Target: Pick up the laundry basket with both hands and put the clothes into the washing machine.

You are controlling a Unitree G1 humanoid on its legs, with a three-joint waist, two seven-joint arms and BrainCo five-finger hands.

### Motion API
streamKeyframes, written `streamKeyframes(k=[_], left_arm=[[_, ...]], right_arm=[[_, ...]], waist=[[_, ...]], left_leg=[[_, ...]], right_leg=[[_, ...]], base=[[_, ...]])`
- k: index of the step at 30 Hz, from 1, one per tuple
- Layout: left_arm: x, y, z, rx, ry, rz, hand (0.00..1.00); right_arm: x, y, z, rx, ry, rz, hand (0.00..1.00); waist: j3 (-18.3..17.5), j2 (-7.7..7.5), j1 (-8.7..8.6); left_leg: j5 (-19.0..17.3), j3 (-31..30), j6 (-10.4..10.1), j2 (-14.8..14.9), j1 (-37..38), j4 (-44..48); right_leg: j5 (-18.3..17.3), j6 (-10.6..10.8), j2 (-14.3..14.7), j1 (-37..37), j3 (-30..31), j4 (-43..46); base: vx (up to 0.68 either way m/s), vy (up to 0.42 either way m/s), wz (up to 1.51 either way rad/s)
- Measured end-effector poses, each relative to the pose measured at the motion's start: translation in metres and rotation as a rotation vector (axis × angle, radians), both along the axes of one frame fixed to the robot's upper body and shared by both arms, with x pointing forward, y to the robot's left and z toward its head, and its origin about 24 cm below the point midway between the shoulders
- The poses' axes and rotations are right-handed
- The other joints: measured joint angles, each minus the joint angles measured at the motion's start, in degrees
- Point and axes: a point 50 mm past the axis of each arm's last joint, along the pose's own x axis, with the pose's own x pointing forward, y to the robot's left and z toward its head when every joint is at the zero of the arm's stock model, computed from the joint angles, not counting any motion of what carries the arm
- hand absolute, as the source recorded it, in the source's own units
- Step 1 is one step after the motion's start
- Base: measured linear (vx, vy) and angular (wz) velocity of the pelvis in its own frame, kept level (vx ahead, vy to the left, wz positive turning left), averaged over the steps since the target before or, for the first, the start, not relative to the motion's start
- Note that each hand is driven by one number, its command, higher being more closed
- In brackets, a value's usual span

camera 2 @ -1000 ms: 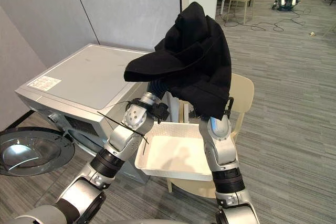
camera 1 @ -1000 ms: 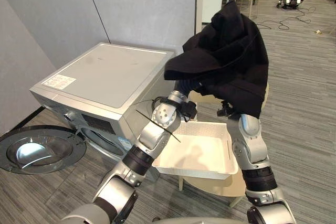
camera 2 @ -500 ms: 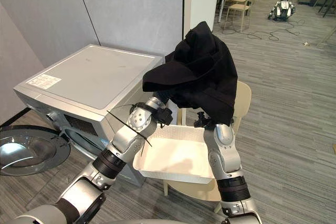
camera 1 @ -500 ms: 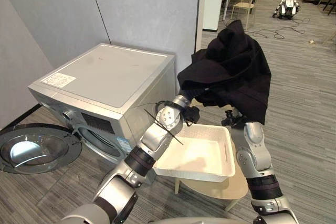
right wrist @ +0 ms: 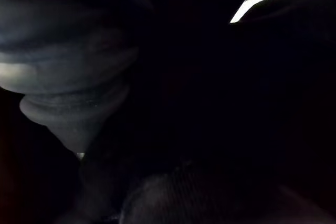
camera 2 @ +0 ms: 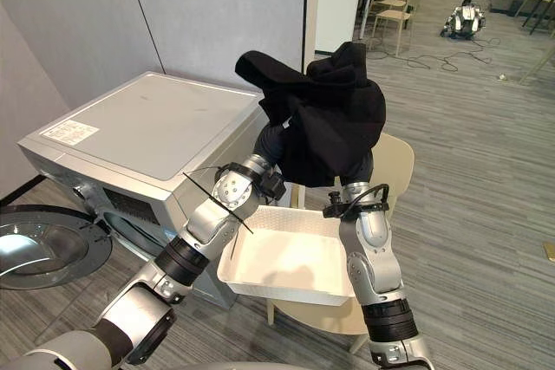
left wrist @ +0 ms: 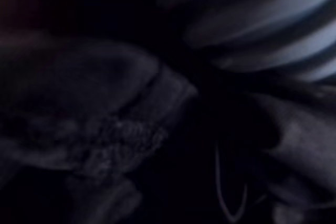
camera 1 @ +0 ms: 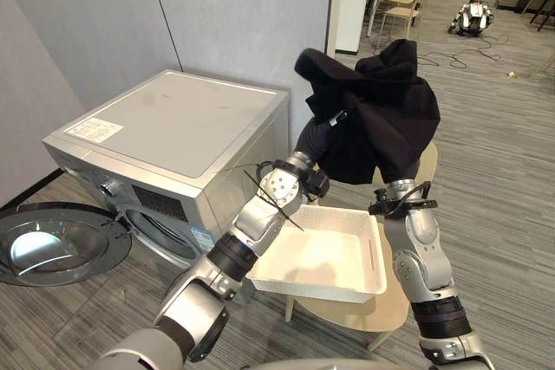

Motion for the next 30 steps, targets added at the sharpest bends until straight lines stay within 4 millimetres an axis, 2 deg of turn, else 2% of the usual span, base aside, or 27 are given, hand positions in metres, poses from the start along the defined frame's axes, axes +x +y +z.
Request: streamKeyframes(k=[5,8,10,11,12,13,14,15,19,22,23,25,26,29,30], left_arm=[[0.002,0.012,0.013,-0.023,-0.05,-0.002,1.0],[-0.002,0.047,0.038,-0.164,-0.139,0.099,1.0],[-0.006,0.104,0.049,-0.262,-0.22,0.293,1.0],[-0.008,0.121,0.05,-0.275,-0.235,0.357,1.0],[-0.014,0.155,0.048,-0.283,-0.261,0.491,1.0],[-0.024,0.185,0.043,-0.274,-0.28,0.621,1.0],[-0.029,0.198,0.04,-0.271,-0.283,0.68,1.0],[-0.04,0.222,0.033,-0.279,-0.28,0.785,1.0],[-0.081,0.265,0.013,-0.263,-0.262,1.006,1.0],[-0.105,0.28,0.002,-0.262,-0.255,1.104,1.0],[-0.121,0.289,-0.009,-0.263,-0.226,1.178,1.0],[-0.139,0.296,-0.024,-0.257,-0.172,1.253,1.0],[-0.156,0.298,-0.044,-0.252,-0.089,1.316,1.0],[-0.181,0.294,-0.078,-0.231,0.079,1.373,1.0],[-0.187,0.292,-0.097,-0.228,0.174,1.383,1.0]], right_arm=[[-0.013,-0.014,0.003,-0.006,-0.023,-0.026,0.0],[-0.023,-0.041,0.006,-0.009,-0.045,-0.148,0.0],[-0.033,-0.078,0.003,-0.004,-0.031,-0.318,0.0],[-0.035,-0.085,0.002,-0.002,-0.025,-0.356,0.0],[-0.04,-0.097,0.001,-0.001,-0.019,-0.418,0.0],[-0.046,-0.108,0.0,-0.006,-0.012,-0.473,0.0],[-0.048,-0.112,-0.002,-0.011,-0.006,-0.494,0.0],[-0.054,-0.119,-0.006,-0.019,0.012,-0.53,0.0],[-0.068,-0.13,-0.023,-0.011,0.089,-0.59,0.0],[-0.076,-0.136,-0.042,0.011,0.17,-0.635,0.0],[-0.084,-0.143,-0.058,0.033,0.236,-0.682,0.0],[-0.097,-0.152,-0.076,0.056,0.314,-0.742,0.0],[-0.115,-0.16,-0.095,0.088,0.404,-0.811,0.0],[-0.145,-0.162,-0.126,0.128,0.556,-0.894,0.0],[-0.157,-0.16,-0.14,0.149,0.628,-0.917,0.0]], waist=[[0.0,-0.09,0.07],[0.0,-0.08,-0.12],[0.0,0.05,-0.13],[-0.1,0.07,-0.13],[-0.1,0.08,-0.08],[-0.1,0.05,0.07],[-0.1,0.02,0.06],[-0.1,-0.03,0.08],[-0.1,-0.03,0.4],[-0.2,0.07,0.46],[-0.4,0.29,0.59],[-0.6,0.58,0.84],[-0.7,0.86,1.24],[-0.7,1.1,1.68],[-0.5,1.26,1.83]], left_leg=[[0.0,0.1,0.0,0.1,0.0,-0.1],[0.0,0.2,0.0,0.1,0.0,-0.3],[-0.2,0.5,-0.2,0.3,0.1,-0.3],[-0.2,0.7,-0.3,0.4,0.2,-0.3],[-0.6,1.2,-0.7,0.6,0.4,-0.3],[-0.7,1.7,-0.8,0.9,0.5,-0.3],[-0.8,1.7,-0.9,0.9,0.5,-0.3],[-0.9,1.7,-1.0,1.0,0.5,-0.3],[-1.1,1.8,-1.1,1.0,0.5,-0.3],[-1.2,1.9,-1.1,1.0,0.5,-0.3],[-1.3,1.9,-1.1,1.0,0.5,-0.3],[-1.3,1.9,-0.9,1.0,0.5,-0.3],[-1.3,1.8,-0.8,1.0,0.6,-0.3],[-1.4,1.5,-0.6,1.1,1.4,0.0],[-1.5,1.2,-0.6,1.1,1.9,0.0]], right_leg=[[-0.3,-0.2,0.0,0.0,0.1,0.0],[-0.3,-0.2,0.1,0.0,0.3,0.2],[-0.3,-0.2,0.2,-0.1,0.6,0.2],[-0.3,-0.2,0.3,-0.1,0.8,0.2],[-0.3,-0.2,0.4,-0.3,1.3,0.2],[-0.3,-0.2,0.7,-0.7,1.7,0.2],[-0.3,-0.2,0.8,-0.8,1.8,0.2],[-0.4,-0.3,0.9,-0.8,1.8,0.2],[-0.5,-0.4,0.9,-0.8,1.8,0.0],[-0.5,-0.4,0.9,-0.7,1.8,0.0],[-0.6,-0.4,0.8,-0.7,1.8,0.0],[-0.7,-0.6,0.8,-0.6,1.7,0.0],[-0.8,-0.6,0.8,-0.3,1.5,0.2],[-1.0,-0.4,0.8,0.6,0.8,0.5],[-1.3,-0.5,0.8,1.5,0.1,0.6]], base=[[0.0,0.0,-0.01],[0.0,0.0,-0.03],[0.0,0.0,-0.05],[0.0,0.0,-0.13],[-0.01,-0.001,-0.22],[-0.01,-0.004,-0.21],[0.0,-0.011,-0.14],[0.01,-0.012,-0.03],[0.0,0.0,0.0],[0.0,0.0,0.0],[0.0,0.0,0.0],[0.01,-0.002,0.02],[0.03,-0.006,0.06],[0.03,-0.005,0.13],[-0.01,0.0,0.2]])
